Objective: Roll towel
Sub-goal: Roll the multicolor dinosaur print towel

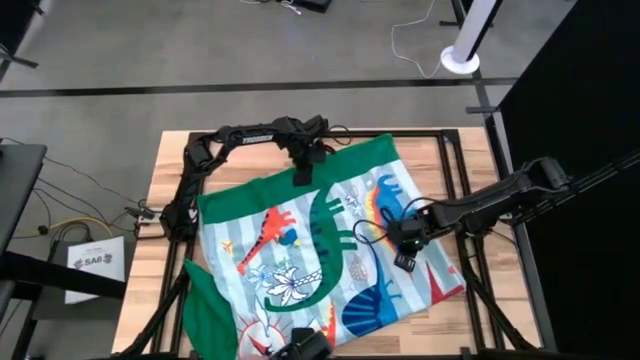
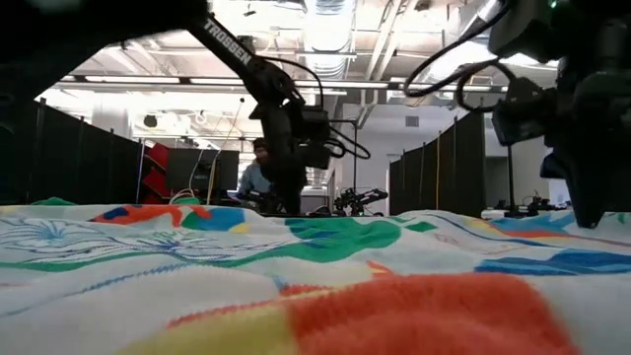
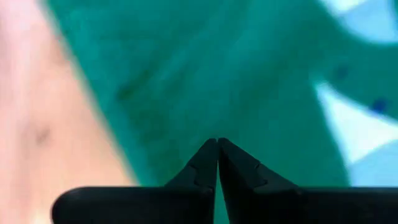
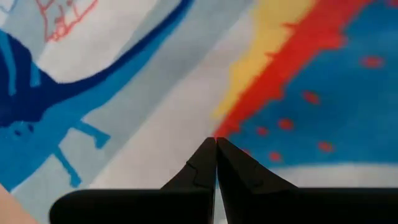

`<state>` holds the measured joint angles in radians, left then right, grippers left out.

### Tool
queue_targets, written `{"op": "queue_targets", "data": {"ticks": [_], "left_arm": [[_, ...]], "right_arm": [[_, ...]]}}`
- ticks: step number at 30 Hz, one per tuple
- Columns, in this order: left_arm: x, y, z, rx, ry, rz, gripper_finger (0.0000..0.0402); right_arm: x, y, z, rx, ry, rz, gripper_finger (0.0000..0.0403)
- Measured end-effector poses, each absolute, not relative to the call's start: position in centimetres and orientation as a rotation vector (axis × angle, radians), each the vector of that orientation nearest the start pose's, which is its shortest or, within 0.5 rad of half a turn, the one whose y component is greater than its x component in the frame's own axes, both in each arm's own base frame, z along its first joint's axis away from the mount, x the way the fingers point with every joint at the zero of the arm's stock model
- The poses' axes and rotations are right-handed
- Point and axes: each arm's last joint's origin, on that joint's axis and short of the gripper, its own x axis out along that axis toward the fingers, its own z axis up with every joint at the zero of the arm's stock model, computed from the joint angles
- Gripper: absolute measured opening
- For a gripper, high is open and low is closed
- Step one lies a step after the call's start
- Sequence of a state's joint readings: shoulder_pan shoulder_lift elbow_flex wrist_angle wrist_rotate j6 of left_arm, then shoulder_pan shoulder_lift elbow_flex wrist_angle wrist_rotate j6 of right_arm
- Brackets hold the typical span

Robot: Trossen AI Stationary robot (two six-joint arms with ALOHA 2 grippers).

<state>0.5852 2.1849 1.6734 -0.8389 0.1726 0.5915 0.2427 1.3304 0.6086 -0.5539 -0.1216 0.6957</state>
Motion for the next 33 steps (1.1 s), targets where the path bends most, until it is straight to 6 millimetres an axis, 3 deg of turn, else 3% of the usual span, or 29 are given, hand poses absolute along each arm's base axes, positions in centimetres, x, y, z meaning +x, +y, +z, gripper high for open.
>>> {"op": "queue_targets", "data": {"ticks": [7, 12, 15, 19, 23, 28, 33], "left_arm": [[32.8, 26.2, 14.5, -0.16, 1.398, 0.042, 0.0], [29.9, 26.2, 13.5, -0.313, 1.538, 0.02, 0.0], [29.3, 25.7, 13.8, -0.363, 1.583, -0.016, 0.0], [30.3, 25.3, 16.2, -0.26, 1.523, 0.011, 0.0], [32.8, 25.3, 20.0, -0.067, 1.274, 0.056, 0.0], [35.9, 24.6, 19.8, 0.034, 1.116, 0.019, 0.0], [37.0, 23.9, 18.4, 0.087, 1.115, -0.043, 0.0]], "right_arm": [[21.1, 6.1, 13.0, 0.5, 1.422, -0.165, 0.0], [21.0, 6.3, 13.1, 0.509, 1.421, -0.175, 0.0], [20.9, 6.2, 13.6, 0.528, 1.395, -0.191, 0.0], [20.8, 6.0, 14.3, 0.531, 1.375, -0.22, 0.0], [21.0, 5.5, 14.5, 0.529, 1.361, -0.235, 0.0], [21.7, 4.2, 15.0, 0.561, 1.331, -0.27, 0.0], [23.6, 2.7, 17.3, 0.552, 1.224, -0.235, 0.0]]}}
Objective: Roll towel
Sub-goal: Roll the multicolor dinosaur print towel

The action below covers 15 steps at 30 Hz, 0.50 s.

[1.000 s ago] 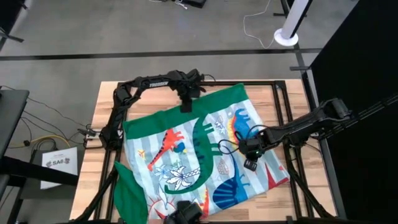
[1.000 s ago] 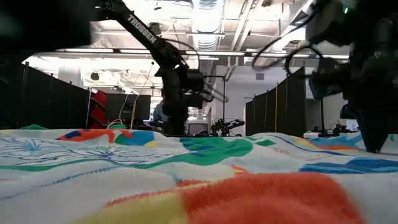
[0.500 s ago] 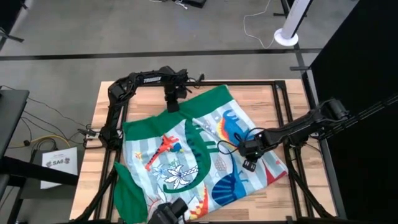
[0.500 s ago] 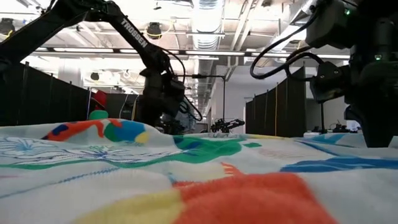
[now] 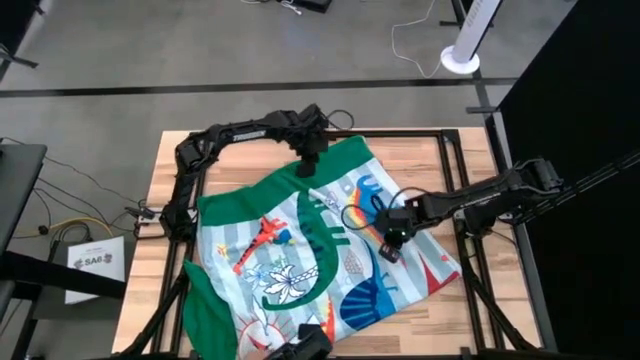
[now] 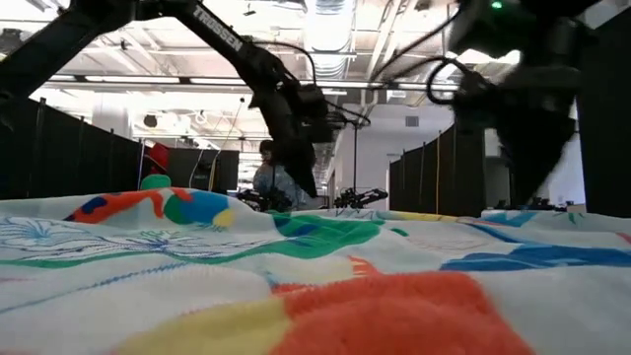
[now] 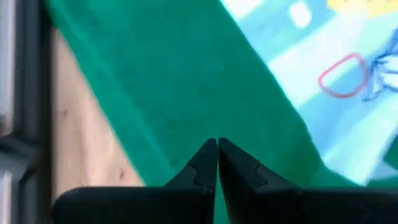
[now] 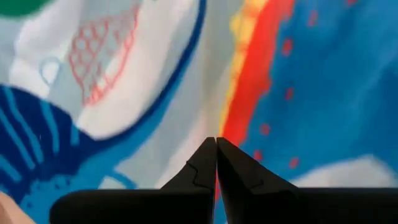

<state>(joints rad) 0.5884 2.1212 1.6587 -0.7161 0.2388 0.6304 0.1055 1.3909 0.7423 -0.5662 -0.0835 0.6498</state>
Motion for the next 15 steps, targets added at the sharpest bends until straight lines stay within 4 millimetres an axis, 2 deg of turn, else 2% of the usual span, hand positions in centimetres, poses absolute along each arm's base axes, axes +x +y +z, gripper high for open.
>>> {"op": "queue_targets", "data": {"ticks": [7, 15], "left_arm": [[36.1, 25.3, 16.5, 0.037, 1.18, -0.046, 0.0], [33.0, 26.7, 13.9, -0.16, 1.334, -0.054, 0.0]], "right_arm": [[24.9, 0.7, 18.8, 0.535, 1.161, -0.244, 0.0], [25.0, 0.9, 19.0, 0.55, 1.155, -0.248, 0.0]]}}
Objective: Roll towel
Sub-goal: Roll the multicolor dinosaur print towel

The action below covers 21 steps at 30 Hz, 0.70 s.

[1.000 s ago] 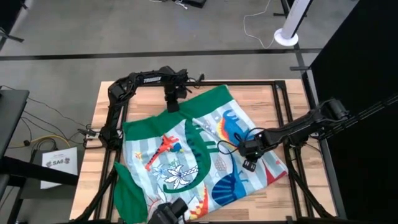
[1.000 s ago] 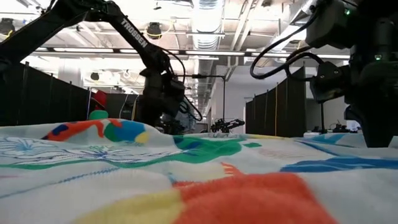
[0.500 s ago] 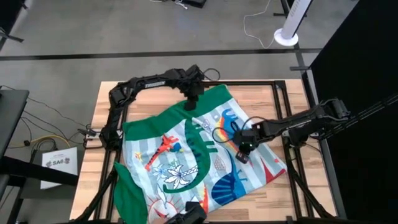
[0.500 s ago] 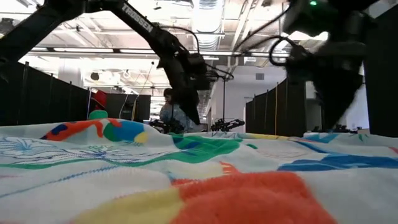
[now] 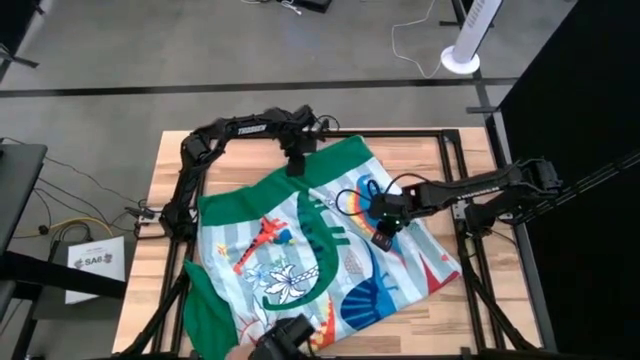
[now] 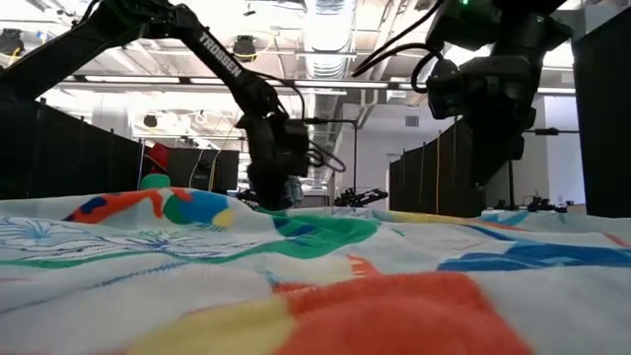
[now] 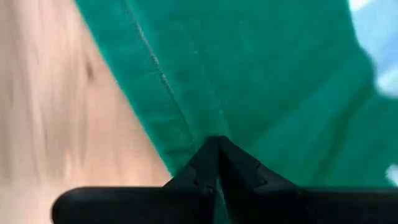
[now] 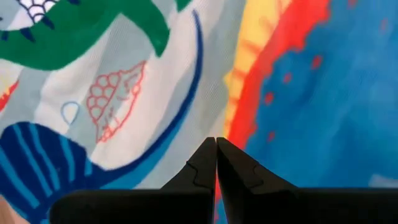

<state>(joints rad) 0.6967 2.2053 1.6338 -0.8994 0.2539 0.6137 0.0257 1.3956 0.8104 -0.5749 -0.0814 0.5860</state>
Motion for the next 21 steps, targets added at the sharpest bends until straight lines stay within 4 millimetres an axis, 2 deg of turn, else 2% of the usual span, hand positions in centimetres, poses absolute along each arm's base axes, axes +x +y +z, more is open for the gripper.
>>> {"op": "queue_targets", "data": {"ticks": [5, 9, 12, 15, 18, 21], "left_arm": [[30.3, 25.6, 13.4, -0.328, 1.503, -0.086, 0.0], [29.3, 24.4, 14.4, -0.323, 1.544, -0.076, 0.0], [29.5, 24.0, 15.8, -0.254, 1.458, -0.024, 0.0], [30.3, 24.6, 17.6, -0.187, 1.31, 0.067, 0.0], [31.0, 25.4, 17.8, -0.176, 1.217, 0.138, 0.0], [31.2, 25.7, 17.5, -0.209, 1.194, 0.162, 0.0003]], "right_arm": [[24.9, 2.1, 19.0, 0.568, 1.159, -0.237, 0.0], [24.8, 3.5, 19.0, 0.576, 1.169, -0.214, 0.0], [24.6, 4.6, 19.0, 0.574, 1.176, -0.203, 0.0], [24.5, 5.2, 19.0, 0.553, 1.173, -0.208, 0.0001], [24.4, 5.2, 18.8, 0.544, 1.17, -0.225, 0.0013], [24.3, 4.7, 18.6, 0.554, 1.177, -0.25, 0.004]]}}
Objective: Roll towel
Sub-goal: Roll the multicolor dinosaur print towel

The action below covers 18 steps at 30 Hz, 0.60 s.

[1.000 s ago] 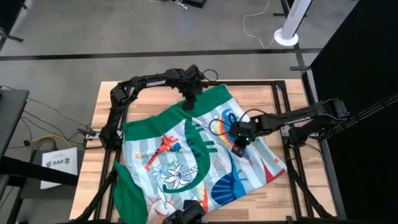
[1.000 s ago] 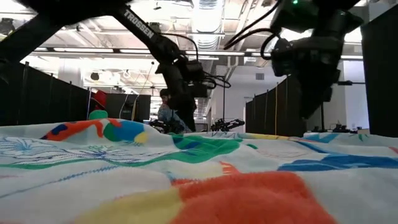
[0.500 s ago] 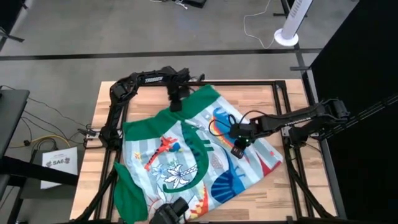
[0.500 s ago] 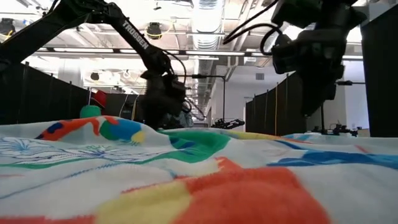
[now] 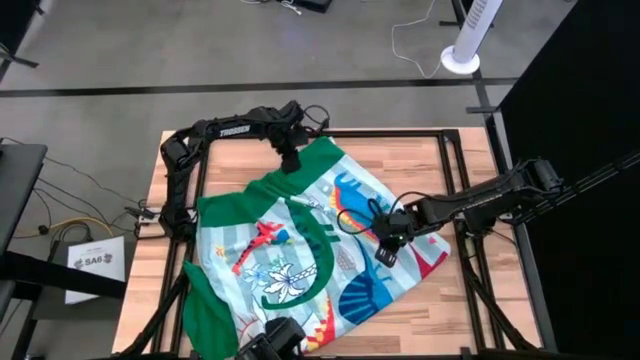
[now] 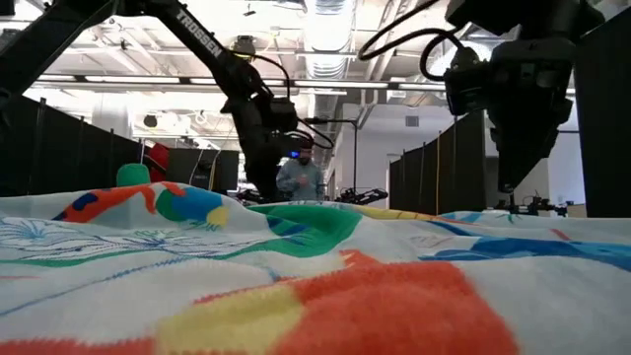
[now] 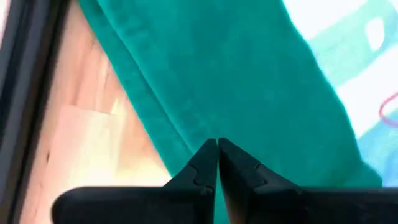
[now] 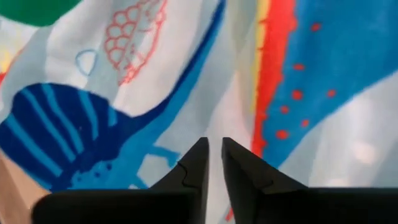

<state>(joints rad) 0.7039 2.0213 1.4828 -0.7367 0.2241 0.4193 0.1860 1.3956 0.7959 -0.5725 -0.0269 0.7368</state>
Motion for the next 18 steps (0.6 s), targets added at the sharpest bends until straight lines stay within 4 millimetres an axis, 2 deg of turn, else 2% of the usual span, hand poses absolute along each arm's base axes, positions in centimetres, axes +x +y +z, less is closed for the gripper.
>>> {"op": "queue_targets", "data": {"ticks": [5, 10, 15, 18], "left_arm": [[31.0, 25.8, 14.9, -0.386, 1.277, 0.227, 0.0038], [31.0, 26.0, 14.2, -0.461, 1.287, 0.252, 0.0062], [31.1, 26.0, 14.2, -0.485, 1.28, 0.277, 0.0062], [31.1, 26.0, 14.2, -0.488, 1.28, 0.287, 0.0037]], "right_arm": [[24.5, 4.0, 18.6, 0.571, 1.168, -0.274, 0.0082], [24.6, 3.6, 18.6, 0.58, 1.157, -0.286, 0.0093], [24.6, 3.6, 18.6, 0.579, 1.156, -0.285, 0.0093], [24.6, 3.6, 18.6, 0.58, 1.15, -0.283, 0.0093]]}}
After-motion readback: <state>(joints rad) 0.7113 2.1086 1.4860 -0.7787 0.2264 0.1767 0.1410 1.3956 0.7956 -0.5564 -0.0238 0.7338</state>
